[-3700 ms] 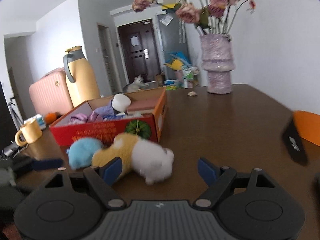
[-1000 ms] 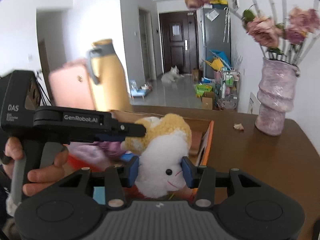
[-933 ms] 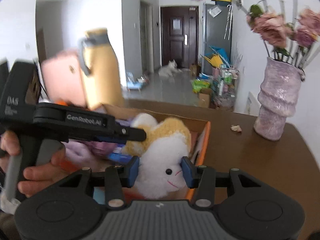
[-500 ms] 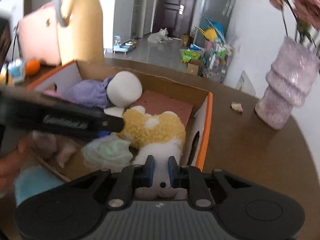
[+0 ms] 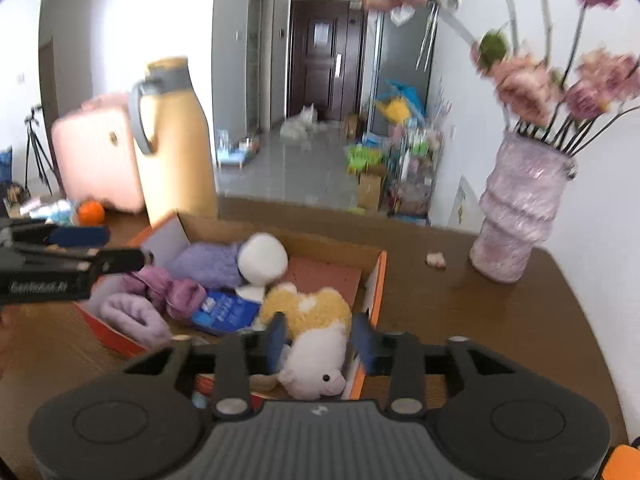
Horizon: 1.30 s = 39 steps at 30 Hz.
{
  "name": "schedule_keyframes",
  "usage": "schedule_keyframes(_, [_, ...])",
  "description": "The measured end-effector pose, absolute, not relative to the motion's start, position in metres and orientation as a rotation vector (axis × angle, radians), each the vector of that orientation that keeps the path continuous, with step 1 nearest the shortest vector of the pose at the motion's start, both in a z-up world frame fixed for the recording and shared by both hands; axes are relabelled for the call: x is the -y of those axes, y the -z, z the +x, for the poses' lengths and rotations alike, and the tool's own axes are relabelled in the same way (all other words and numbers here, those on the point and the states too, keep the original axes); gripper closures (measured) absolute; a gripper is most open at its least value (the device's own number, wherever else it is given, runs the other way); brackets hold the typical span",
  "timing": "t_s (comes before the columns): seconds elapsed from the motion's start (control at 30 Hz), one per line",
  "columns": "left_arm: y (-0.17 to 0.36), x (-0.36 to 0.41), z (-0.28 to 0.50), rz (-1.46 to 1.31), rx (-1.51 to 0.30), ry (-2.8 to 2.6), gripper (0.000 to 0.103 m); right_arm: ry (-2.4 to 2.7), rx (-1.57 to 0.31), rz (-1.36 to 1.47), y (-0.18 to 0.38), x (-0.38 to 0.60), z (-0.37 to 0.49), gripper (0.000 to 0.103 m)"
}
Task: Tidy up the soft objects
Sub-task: 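Withdraw the right gripper from the box back over the table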
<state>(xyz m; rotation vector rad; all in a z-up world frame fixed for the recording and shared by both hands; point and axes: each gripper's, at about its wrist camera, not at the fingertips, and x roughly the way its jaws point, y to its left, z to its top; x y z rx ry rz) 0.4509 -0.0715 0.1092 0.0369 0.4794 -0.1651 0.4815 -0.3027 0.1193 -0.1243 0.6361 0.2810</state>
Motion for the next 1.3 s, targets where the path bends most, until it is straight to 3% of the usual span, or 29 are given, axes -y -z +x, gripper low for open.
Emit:
schedule_keyframes(0.07, [-0.113, 0.066, 0.422, 0.039, -0.404, 0.126, 0.011, -0.284, -0.566, -0.109, -0.129, 0.305, 0.458, 0.023])
schedule_keyframes(0.13, [-0.111, 0.060, 0.394, 0.014, -0.318, 0.095, 0.007, -0.272, -0.468, -0.099, -0.135, 0.307, 0.433, 0.001])
schedule_keyframes(0.27, [-0.106, 0.059, 0.357, 0.031, -0.276, 0.073, 0.005, -0.197, -0.239, -0.107, -0.125, 0.307, 0.379, 0.000])
schedule_keyframes(0.63, [-0.103, 0.051, 0.272, 0.023, -0.227, 0.024, 0.000, -0.164, -0.186, -0.016, -0.116, 0.307, 0.303, 0.000])
schedule_keyframes(0.83, [-0.074, 0.042, 0.190, 0.013, -0.266, 0.070, 0.000, -0.195, -0.139, -0.015, -0.095, 0.306, 0.223, 0.000])
schedule_keyframes(1.1, [-0.039, 0.025, 0.111, -0.004, -0.336, 0.054, 0.000, -0.287, -0.248, 0.022, -0.040, 0.303, 0.139, 0.000])
schedule_keyframes(1.3, [-0.037, 0.022, 0.125, -0.031, -0.366, 0.037, 0.000, -0.350, -0.344, 0.021, -0.015, 0.296, 0.119, 0.000])
